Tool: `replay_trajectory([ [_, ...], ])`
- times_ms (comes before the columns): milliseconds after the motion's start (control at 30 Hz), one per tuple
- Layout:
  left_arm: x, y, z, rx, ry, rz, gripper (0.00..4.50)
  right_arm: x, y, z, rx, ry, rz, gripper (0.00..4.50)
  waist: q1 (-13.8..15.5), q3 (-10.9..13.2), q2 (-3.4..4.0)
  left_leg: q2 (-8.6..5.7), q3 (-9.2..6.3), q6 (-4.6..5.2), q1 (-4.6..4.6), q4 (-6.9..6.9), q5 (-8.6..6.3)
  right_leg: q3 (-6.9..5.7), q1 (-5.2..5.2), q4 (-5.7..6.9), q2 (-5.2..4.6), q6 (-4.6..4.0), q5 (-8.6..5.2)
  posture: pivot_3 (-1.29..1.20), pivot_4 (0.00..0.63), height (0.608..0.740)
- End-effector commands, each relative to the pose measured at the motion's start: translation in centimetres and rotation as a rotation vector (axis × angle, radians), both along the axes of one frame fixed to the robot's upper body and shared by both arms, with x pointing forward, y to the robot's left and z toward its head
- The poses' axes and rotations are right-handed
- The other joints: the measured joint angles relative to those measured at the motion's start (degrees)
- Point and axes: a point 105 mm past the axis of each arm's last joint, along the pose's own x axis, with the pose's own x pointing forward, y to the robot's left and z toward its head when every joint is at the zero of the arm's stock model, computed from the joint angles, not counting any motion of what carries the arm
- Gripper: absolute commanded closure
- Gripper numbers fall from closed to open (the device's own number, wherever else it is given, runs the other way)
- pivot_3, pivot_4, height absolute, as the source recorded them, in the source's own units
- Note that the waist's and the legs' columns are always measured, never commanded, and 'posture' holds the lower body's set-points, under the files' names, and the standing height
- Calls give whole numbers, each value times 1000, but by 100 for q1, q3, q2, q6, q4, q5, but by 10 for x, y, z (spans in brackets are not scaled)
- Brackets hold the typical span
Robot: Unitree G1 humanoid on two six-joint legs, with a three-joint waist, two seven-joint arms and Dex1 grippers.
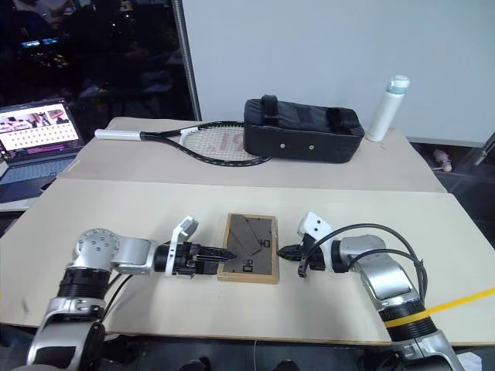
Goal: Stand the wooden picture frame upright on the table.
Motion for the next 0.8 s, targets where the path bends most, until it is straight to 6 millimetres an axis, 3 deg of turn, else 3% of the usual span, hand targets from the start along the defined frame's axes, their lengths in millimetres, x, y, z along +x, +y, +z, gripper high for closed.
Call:
replay_trajectory([
  [33, -4, -12, -16, 10, 80, 4, 69, -5, 2, 12, 27, -30, 5, 4500, 29, 0, 0, -1, 0, 0, -1, 0, 0, 0, 3, -5, 0, 1, 1, 0, 150, 720],
  [133, -4, -24, -12, -32, 75, 2, 69, -8, 3, 10, 35, -21, -6, 4500, 54, -3, -1, -3, -1, 0, -1, -1, 0, 0, 8, -18, -1, 5, 3, 0, 150, 720],
  [233, -7, -25, -9, -48, 63, 0, 839, -10, 3, 9, 31, -15, -13, 4500, 44, -3, -1, -4, -2, 0, -6, -2, 0, 0, 10, -32, -2, 8, 8, 0, 150, 720],
  [333, -8, -17, -10, -30, 59, 7, 2026, -6, -4, 8, 19, -20, -39, 4500, 8, -3, -2, -2, -2, 0, -7, -9, -1, 0, 6, -33, -1, 7, 8, 0, 150, 720],
  [500, -7, -16, -5, -10, 37, -22, 3653, 8, -17, 26, 39, -86, -96, 4500, -6, -2, -3, -1, -2, 0, -7, -10, -1, 0, 4, -32, 0, 5, 9, 0, 150, 720],
  [633, 1, -13, 12, -8, -31, -14, 3845, 18, -31, 63, 100, -125, -113, 4500, -13, -1, -4, -2, -2, 0, -12, -8, -1, 0, -2, -33, 0, 3, 11, 0, 150, 720],
  [733, 9, -10, 30, 77, -199, -23, 3856, 21, -24, 121, 334, -109, -77, 4500, -71, 11, -8, 1, -2, -1, -13, -10, -1, 0, -7, -31, 2, 1, 12, 0, 150, 720],
  [800, 13, -12, 43, 79, -272, -36, 3856, 19, -15, 132, 369, -88, -31, 4500, -95, 11, -8, 3, -5, -6, -27, -14, 5, 0, -19, -31, 4, -7, 24, 0, 150, 720],
])
